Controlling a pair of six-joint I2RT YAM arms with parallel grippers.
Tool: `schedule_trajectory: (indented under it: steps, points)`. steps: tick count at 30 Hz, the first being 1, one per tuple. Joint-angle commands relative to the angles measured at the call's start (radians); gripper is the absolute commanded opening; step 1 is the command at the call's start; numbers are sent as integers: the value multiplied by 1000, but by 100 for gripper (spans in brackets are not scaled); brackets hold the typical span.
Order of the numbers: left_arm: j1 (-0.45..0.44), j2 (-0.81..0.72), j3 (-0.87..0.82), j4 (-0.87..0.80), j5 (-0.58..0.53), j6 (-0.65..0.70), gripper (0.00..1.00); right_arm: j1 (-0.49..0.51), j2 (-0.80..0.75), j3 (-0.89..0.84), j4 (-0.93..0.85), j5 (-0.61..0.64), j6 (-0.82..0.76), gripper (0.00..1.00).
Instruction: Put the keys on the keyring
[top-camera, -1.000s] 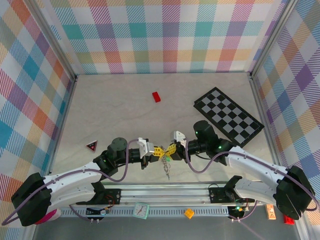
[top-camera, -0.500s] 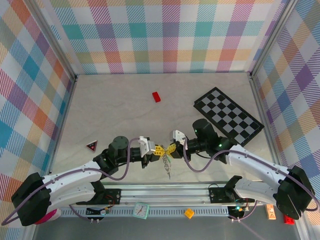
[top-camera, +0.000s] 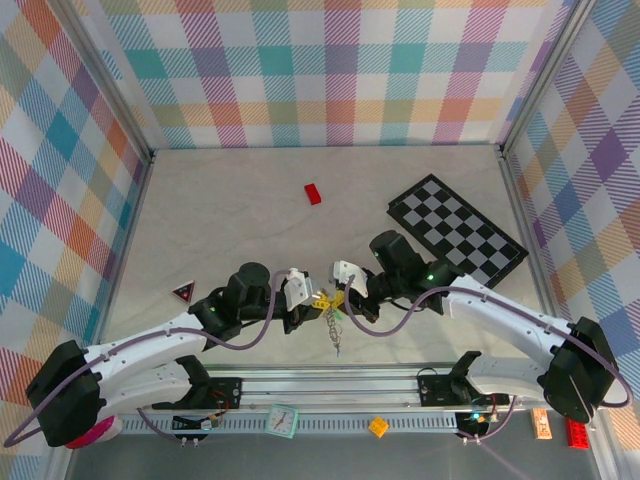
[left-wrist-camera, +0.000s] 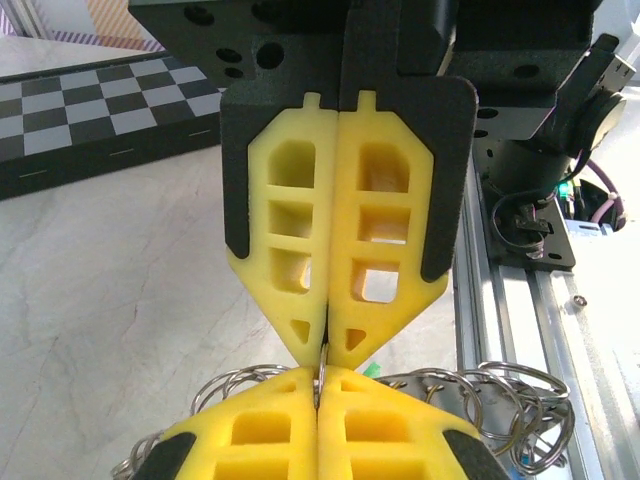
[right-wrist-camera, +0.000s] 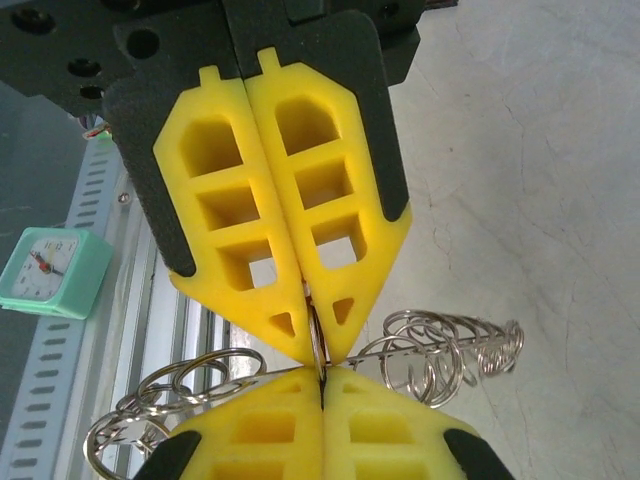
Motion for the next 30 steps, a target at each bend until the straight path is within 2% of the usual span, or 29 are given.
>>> schedule_trajectory:
  steps: [1,2,3,5,9,17,25,30]
  points:
    - [-5,-7,14,-13,-1,11,0,17,-50,14,39,-61,-16,0]
    - [-5,-14,3,11,7,3,0,16,-68,-12,80,-63,0,2]
    - [-4,-24,-11,46,14,-7,0,14,-85,-42,127,-63,19,10]
    - [-4,-40,-40,112,31,-26,0,11,-109,-90,199,-75,51,17]
    - [-4,-57,-84,230,63,-61,0,10,-113,-135,277,-98,98,21]
    - [-5,-51,-120,324,89,-91,0,9,-110,-184,337,-80,118,22]
    - [-5,-49,-148,385,110,-96,0,-5,-243,-257,386,-49,170,24]
    - [-4,-26,-149,421,128,-105,0,-6,-198,-241,377,-76,181,24]
